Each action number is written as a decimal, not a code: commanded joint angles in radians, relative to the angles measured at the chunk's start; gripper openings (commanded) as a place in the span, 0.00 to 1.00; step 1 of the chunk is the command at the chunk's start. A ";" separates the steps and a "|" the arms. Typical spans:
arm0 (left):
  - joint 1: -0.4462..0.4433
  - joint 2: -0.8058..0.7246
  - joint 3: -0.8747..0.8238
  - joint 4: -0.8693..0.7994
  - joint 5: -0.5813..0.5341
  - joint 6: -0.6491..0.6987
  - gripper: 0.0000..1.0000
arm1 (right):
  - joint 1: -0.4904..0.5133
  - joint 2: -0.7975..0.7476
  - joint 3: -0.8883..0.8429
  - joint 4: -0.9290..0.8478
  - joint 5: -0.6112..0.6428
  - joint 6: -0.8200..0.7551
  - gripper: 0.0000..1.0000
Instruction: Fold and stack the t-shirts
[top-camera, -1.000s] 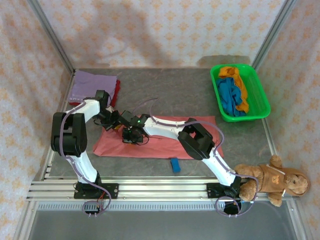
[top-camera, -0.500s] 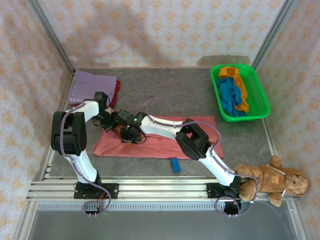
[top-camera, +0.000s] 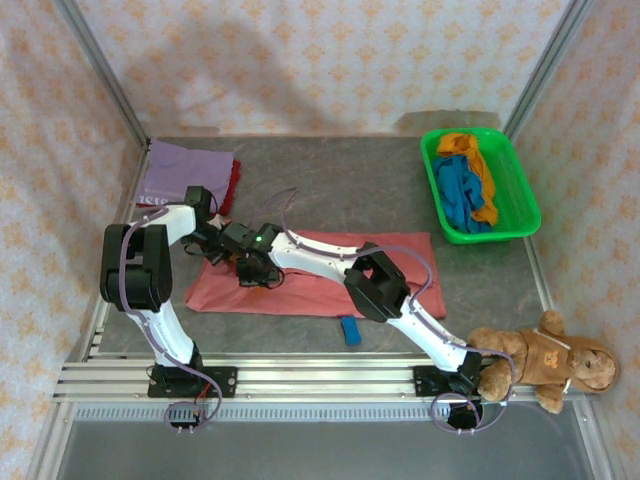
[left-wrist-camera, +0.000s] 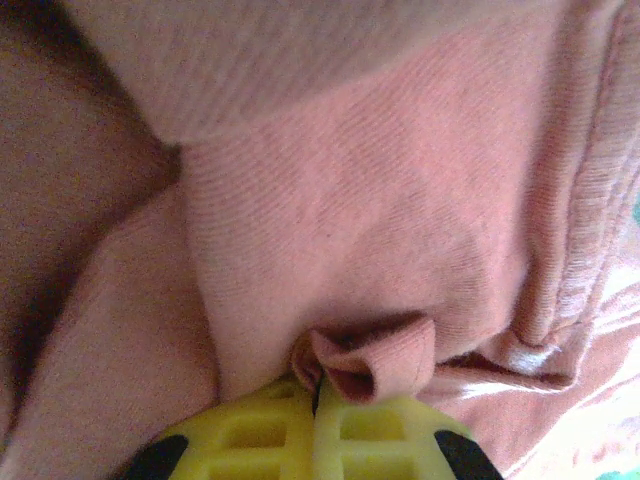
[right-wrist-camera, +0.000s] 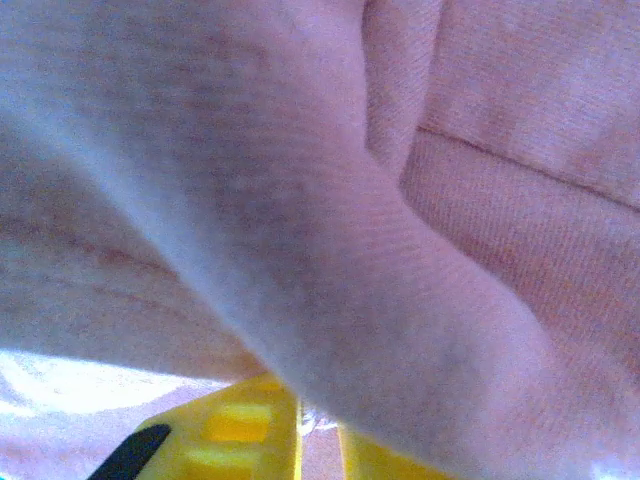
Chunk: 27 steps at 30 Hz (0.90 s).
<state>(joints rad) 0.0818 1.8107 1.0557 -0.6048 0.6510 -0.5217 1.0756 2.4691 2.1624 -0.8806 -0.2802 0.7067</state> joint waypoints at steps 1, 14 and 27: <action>0.004 0.019 -0.053 0.009 -0.038 0.015 0.00 | 0.008 0.092 -0.023 -0.109 0.099 -0.019 0.13; 0.013 -0.074 -0.029 -0.067 -0.040 0.040 0.00 | 0.006 -0.009 0.054 -0.074 0.064 -0.042 0.00; 0.013 -0.234 0.003 -0.184 -0.079 0.035 0.00 | -0.002 -0.187 -0.074 -0.046 0.084 -0.053 0.00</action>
<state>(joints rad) 0.0925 1.6215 1.0405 -0.7170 0.6109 -0.4980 1.0805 2.3871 2.1288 -0.9176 -0.2447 0.6674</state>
